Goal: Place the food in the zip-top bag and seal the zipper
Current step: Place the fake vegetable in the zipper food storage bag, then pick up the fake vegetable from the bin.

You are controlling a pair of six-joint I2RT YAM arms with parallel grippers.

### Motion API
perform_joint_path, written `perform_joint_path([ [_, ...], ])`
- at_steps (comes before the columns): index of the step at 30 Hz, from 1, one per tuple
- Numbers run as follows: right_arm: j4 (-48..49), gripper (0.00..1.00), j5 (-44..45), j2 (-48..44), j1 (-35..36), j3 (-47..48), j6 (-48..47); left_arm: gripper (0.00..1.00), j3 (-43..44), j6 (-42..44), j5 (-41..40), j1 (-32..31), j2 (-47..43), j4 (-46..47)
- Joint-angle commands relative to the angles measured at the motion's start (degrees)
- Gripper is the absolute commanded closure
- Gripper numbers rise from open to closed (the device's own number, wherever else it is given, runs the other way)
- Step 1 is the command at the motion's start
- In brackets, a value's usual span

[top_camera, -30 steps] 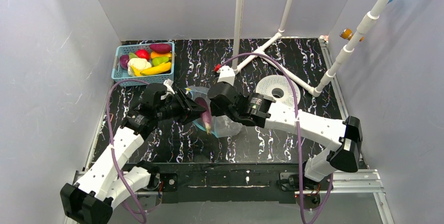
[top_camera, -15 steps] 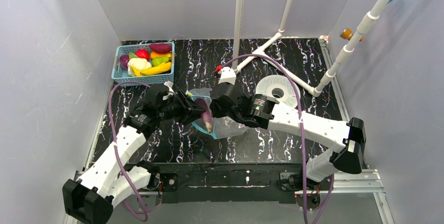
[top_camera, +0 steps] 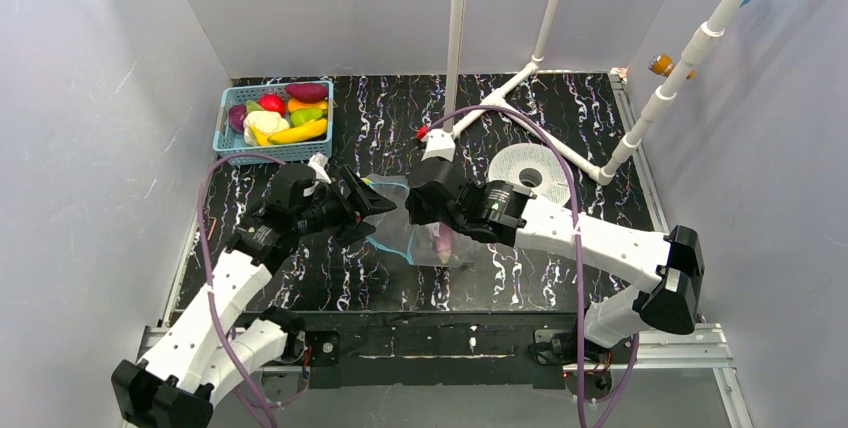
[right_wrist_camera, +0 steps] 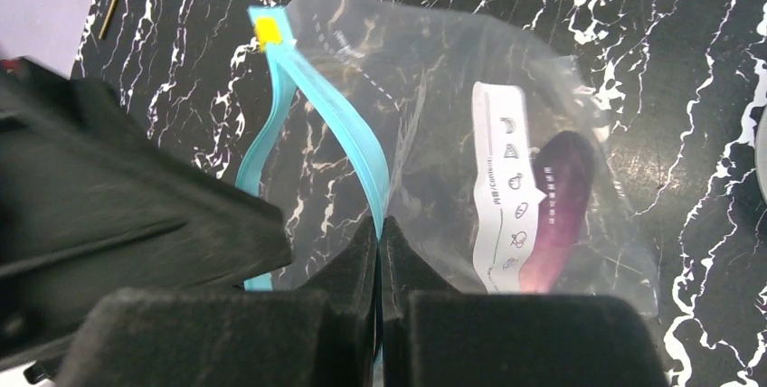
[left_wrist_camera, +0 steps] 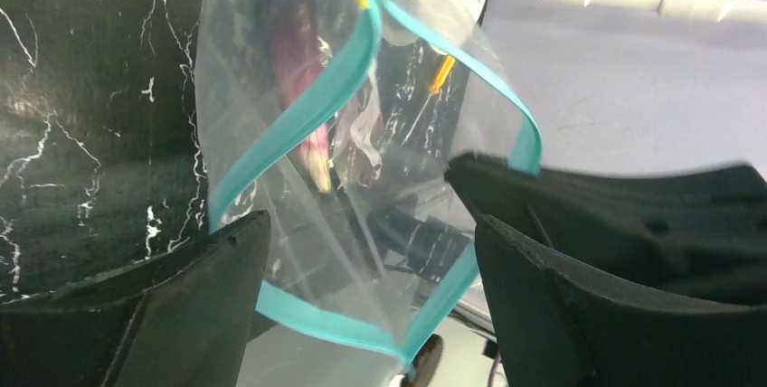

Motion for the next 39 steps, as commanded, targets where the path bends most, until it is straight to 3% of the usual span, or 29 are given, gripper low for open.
perform_joint_path([
  [1,3.74,0.99,-0.16,-3.37,-1.41,-1.51,-0.48,0.18,5.04,8.87,-2.80,-0.27,-3.54,-6.47],
  [9,3.95,0.99,-0.32,-4.38,-2.50,-3.38,-2.08,0.15,14.55,21.68,-12.90,-0.20,-3.42,-18.76],
  [17,2.83,0.99,2.89,-6.83,-2.51,-5.32,-3.56,0.02,28.35,35.01,-33.24,0.78,6.12,-31.06],
  [21,4.17,0.99,3.30,-7.03,-2.85,-6.11,-4.90,0.02,29.04,35.64,-29.12,8.24,10.57,-25.67],
  [26,3.35,0.99,3.67,-5.65,-3.22,-4.24,-6.24,0.05,27.34,24.82,-15.90,22.09,18.07,-12.91],
  [35,4.87,0.99,0.57,-4.35,-4.44,-4.74,-7.29,0.14,29.26,8.97,-5.92,31.45,37.60,14.50],
  [39,5.26,0.99,-0.94,-3.11,-6.63,-4.22,-8.80,0.24,34.69,5.43,-10.71,32.32,47.26,19.64],
])
